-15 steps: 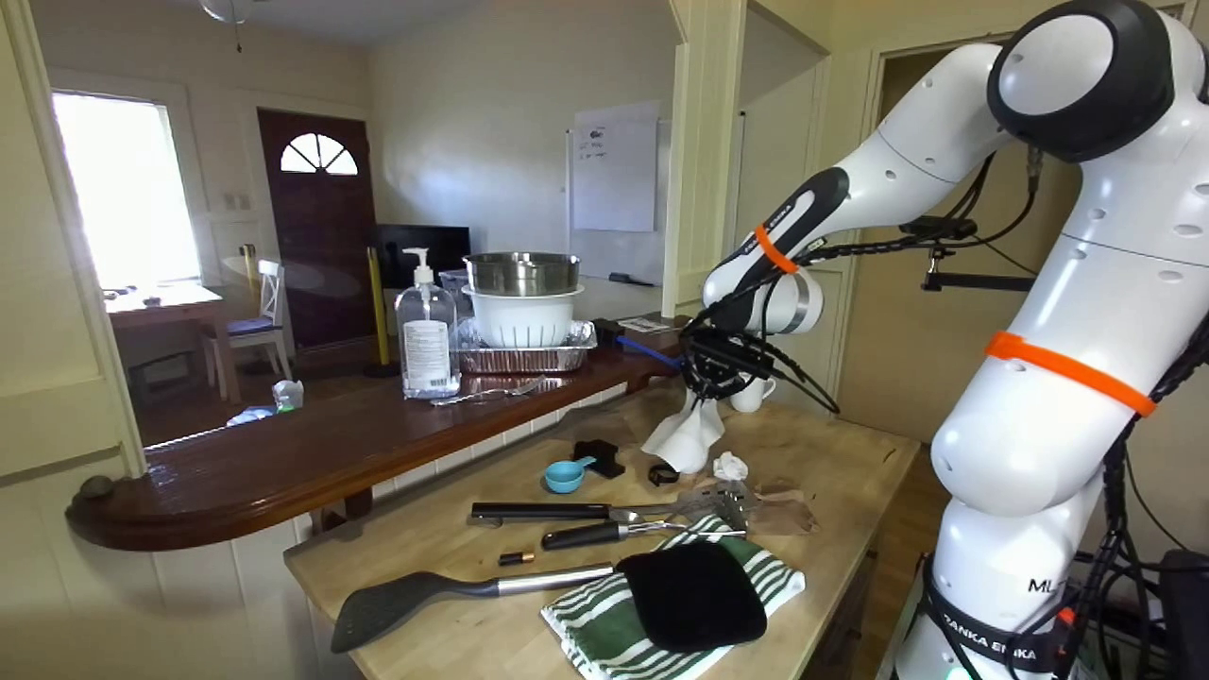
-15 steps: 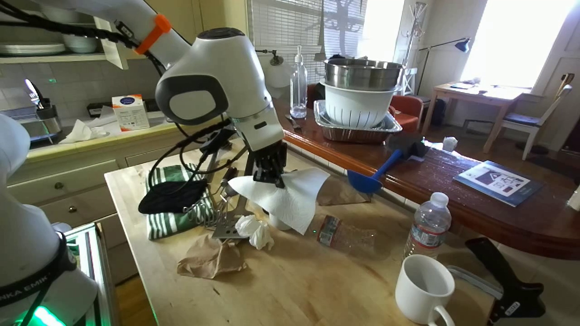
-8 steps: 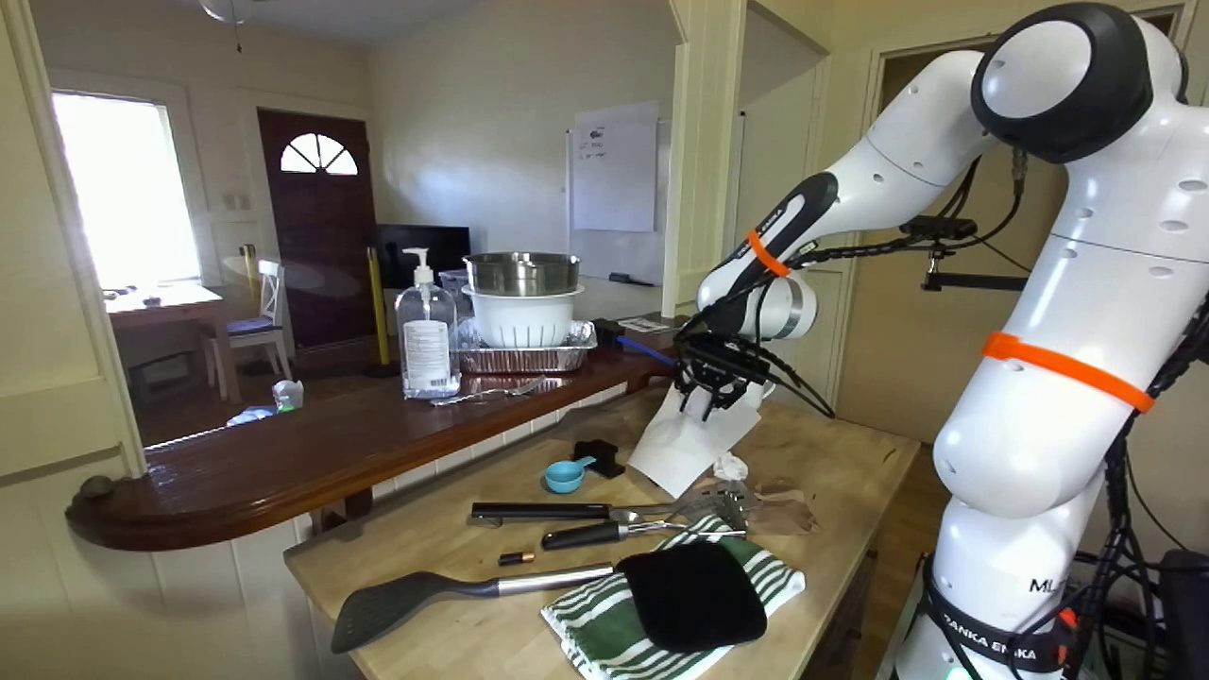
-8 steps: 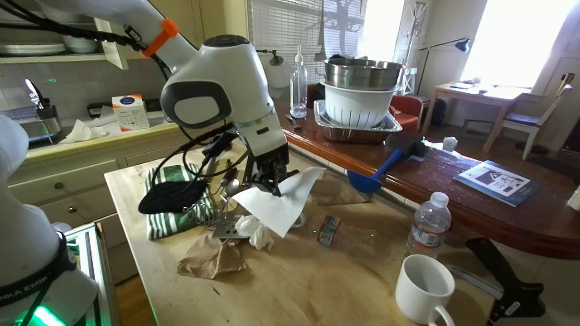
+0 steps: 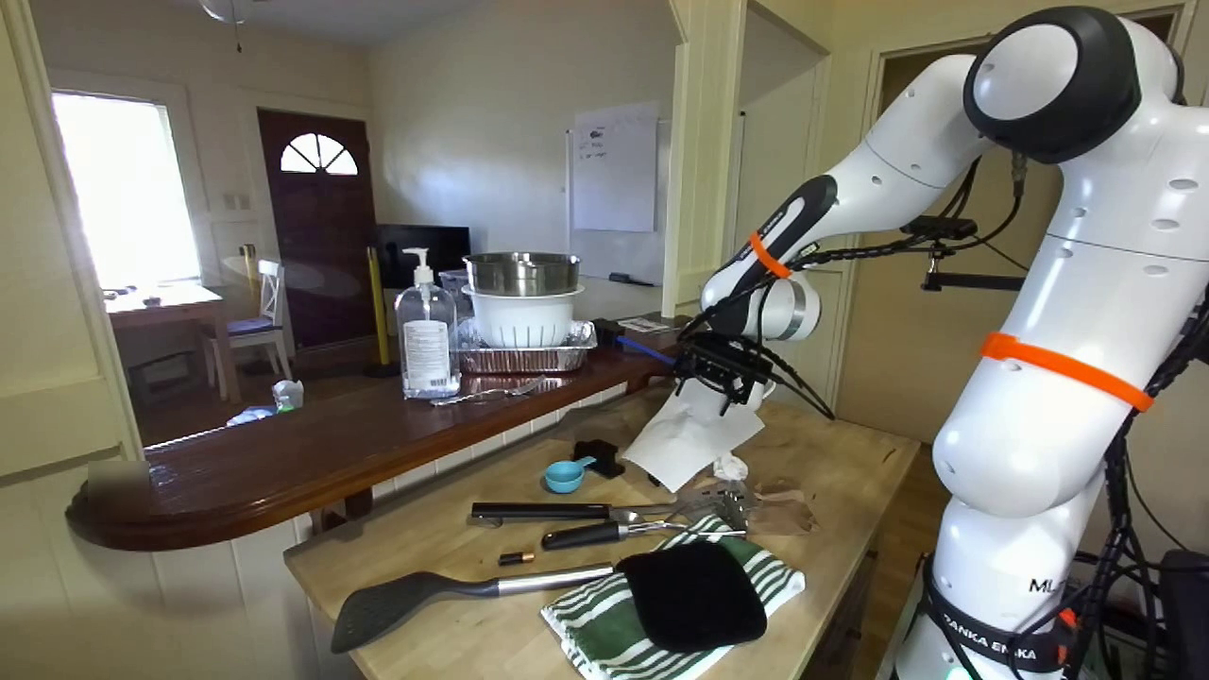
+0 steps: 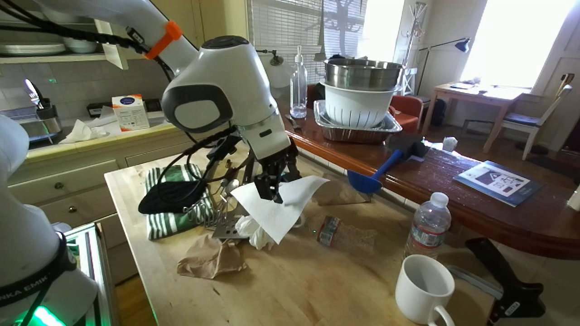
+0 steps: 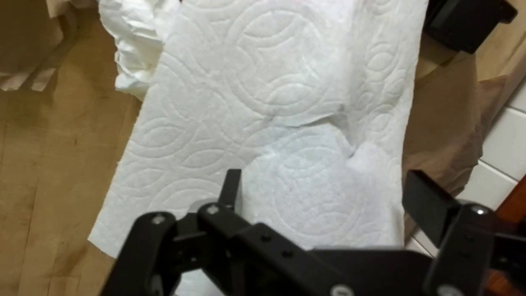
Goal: Put the paper towel in the cup
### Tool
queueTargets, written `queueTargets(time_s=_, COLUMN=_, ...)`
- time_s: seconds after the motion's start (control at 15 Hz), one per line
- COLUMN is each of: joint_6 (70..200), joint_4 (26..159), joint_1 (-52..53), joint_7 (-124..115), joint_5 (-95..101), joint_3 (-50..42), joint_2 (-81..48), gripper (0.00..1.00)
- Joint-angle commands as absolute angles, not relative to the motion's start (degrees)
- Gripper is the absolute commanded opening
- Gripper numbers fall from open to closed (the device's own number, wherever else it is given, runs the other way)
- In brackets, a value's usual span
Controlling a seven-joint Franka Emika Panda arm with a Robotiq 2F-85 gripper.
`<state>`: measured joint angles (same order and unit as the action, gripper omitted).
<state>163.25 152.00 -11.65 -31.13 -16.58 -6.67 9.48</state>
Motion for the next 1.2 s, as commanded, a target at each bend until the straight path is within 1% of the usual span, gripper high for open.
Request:
queueTargets(time_s=0.0, joint_6=162.3, joint_4=151.0, joint_1=-11.8, joint_7=-31.2, joint_5=-16.8, joint_3=-6.7, joint_2=9.3, gripper=1.00)
queueTargets(time_s=0.07, joint_6=160.6, joint_4=150.7, joint_1=-12.0, joint_7=-32.6, joint_5=-16.2, joint_3=-6.3, joint_2=10.1, gripper=0.99)
queueTargets(time_s=0.13, joint_6=160.1, joint_4=150.5, joint_1=-11.8, joint_7=-32.7, joint_5=-16.1, joint_3=-6.1, joint_2=10.8, gripper=0.75)
queueTargets(time_s=0.27, joint_6=158.0, joint_4=149.7, joint_1=-12.4, joint_7=-34.8, joint_5=-14.3, joint_3=-5.2, joint_2=12.1, gripper=0.73)
queueTargets(time_s=0.33, joint_6=155.5, joint_4=148.9, joint_1=-12.6, joint_7=-36.2, joint_5=-13.7, joint_3=-4.7, joint_2=12.8, gripper=0.67)
queueTargets(time_s=0.47, joint_6=150.0, joint_4=147.6, joint_1=-12.0, joint_7=-37.0, joint_5=-13.8, joint_3=-4.5, joint_2=13.8, gripper=0.49)
queueTargets(time_s=0.6, joint_6=146.0, joint_4=146.6, joint_1=-12.0, joint_7=-38.4, joint_5=-13.4, joint_3=-4.1, joint_2=13.7, gripper=0.35)
queueTargets(time_s=0.67, joint_6=145.5, joint_4=146.2, joint_1=-12.3, joint_7=-39.6, joint_5=-12.5, joint_3=-3.8, joint_2=13.4, gripper=0.27)
queueTargets(time_s=0.87, joint_6=147.5, joint_4=146.0, joint_1=-12.4, joint_7=-40.6, joint_5=-11.6, joint_3=-4.0, joint_2=12.5, gripper=0.05)
queueTargets(time_s=0.93, joint_6=148.5, joint_4=146.2, joint_1=-12.3, joint_7=-40.6, joint_5=-11.4, joint_3=-4.1, joint_2=12.1, gripper=0.01)
queueTargets(time_s=1.13, joint_6=149.8, joint_4=146.5, joint_1=-12.3, joint_7=-40.3, joint_5=-11.4, joint_3=-4.4, joint_2=10.5, gripper=0.00)
